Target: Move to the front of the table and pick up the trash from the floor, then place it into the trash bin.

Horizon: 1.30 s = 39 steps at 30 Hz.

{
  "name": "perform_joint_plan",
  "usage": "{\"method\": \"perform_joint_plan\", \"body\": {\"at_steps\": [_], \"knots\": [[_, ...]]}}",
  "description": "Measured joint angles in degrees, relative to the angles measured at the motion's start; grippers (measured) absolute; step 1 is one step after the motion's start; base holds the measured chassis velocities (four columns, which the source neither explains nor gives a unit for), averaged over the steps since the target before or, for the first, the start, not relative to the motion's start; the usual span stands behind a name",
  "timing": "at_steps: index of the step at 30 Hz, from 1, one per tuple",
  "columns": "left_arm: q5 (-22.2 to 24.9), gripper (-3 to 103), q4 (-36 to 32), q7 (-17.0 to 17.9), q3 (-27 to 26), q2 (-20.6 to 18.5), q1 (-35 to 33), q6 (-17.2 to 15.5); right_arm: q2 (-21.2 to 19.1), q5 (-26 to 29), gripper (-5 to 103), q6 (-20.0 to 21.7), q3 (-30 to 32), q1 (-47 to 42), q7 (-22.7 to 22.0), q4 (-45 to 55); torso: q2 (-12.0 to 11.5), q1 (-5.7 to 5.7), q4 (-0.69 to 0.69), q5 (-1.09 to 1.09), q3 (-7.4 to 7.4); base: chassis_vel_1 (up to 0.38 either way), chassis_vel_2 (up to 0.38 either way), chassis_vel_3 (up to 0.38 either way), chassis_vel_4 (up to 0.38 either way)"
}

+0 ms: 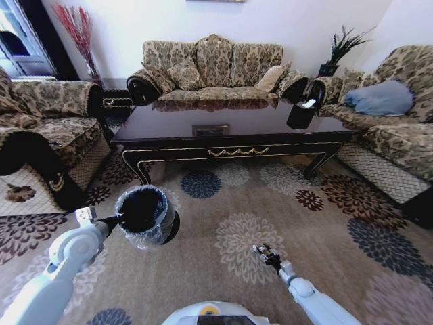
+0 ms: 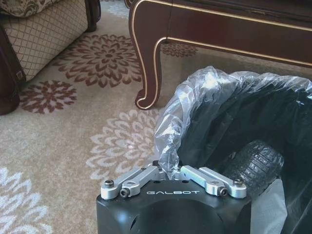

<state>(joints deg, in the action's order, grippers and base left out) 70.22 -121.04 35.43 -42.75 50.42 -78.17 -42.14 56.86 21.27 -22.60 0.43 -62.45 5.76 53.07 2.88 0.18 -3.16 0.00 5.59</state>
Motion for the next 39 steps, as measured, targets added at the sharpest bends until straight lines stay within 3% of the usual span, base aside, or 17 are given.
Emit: {"method": "perform_joint_plan", "body": {"at_steps": [4,19,22,23,24,26,28,31,33,35,39], "knots": [[0.0,2,-0.1,0.0,-0.1,-0.1,-0.1,0.0,-0.1,-0.1,51,-0.3,0.1,-0.3,0.2,0.5,0.0,0.0,0.0,0.0,0.0,0.0,0.0,0.0,0.0],[-0.3,2,-0.9,0.0,-0.4,0.2,-0.8,0.0,0.0,-1.3,54,-1.6,1.4,-2.7,2.1,1.7,0.0,0.0,0.0,0.0,0.0,0.0,0.0,0.0,0.0],[-0.3,2,-1.0,0.0,-0.5,0.2,-0.9,0.0,0.0,-1.7,50,-1.9,1.6,-2.8,2.4,1.7,0.0,0.0,0.0,0.0,0.0,0.0,0.0,0.0,0.0],[-0.3,2,-1.1,0.0,-0.6,0.1,-1.0,0.0,0.0,-1.9,40,-2.0,1.7,-2.9,2.5,1.7,0.0,0.0,0.0,0.0,0.0,0.0,0.0,0.0,0.0],[-0.3,2,-1.1,0.0,-0.6,0.1,-1.0,0.0,0.0,-1.9,40,-2.0,1.7,-2.9,2.5,1.7,0.0,0.0,0.0,0.0,0.0,0.0,0.0,0.0,0.0],[-0.3,2,-1.3,0.0,-0.7,0.1,-1.2,0.0,-0.1,-2.3,30,-2.1,2.0,-3.2,2.5,1.7,0.0,0.0,0.0,0.0,0.0,0.0,0.0,0.0,0.0],[-0.3,2,-1.4,0.0,-0.8,0.1,-1.2,0.0,-0.1,-2.4,30,-2.2,2.1,-3.2,2.5,1.8,0.0,0.0,0.0,0.0,0.0,0.0,0.0,0.0,0.0],[-0.3,2,-1.5,0.0,-0.8,0.1,-1.3,0.0,-0.2,-2.8,14,-2.3,2.5,-3.7,2.5,2.1,0.0,0.0,0.0,0.0,0.0,0.0,0.0,0.0,0.0],[-0.3,2,-1.5,0.0,-0.8,0.1,-1.3,0.0,-0.3,-2.8,14,-2.3,2.6,-3.8,2.4,2.2,0.0,0.0,0.0,0.0,0.0,0.0,0.0,0.0,0.0],[-0.3,2,-1.5,0.0,-0.8,0.1,-1.3,0.0,-0.4,-3.0,7,-2.3,2.8,-4.0,2.4,2.3,0.0,0.0,0.0,0.0,0.0,0.0,0.0,0.0,0.0],[-0.3,2,-1.5,0.0,-0.8,0.1,-1.3,0.0,-0.5,-3.2,17,-2.4,3.0,-4.2,2.4,2.3,0.0,0.0,0.0,0.0,0.0,0.0,0.0,0.0,0.0]]}}
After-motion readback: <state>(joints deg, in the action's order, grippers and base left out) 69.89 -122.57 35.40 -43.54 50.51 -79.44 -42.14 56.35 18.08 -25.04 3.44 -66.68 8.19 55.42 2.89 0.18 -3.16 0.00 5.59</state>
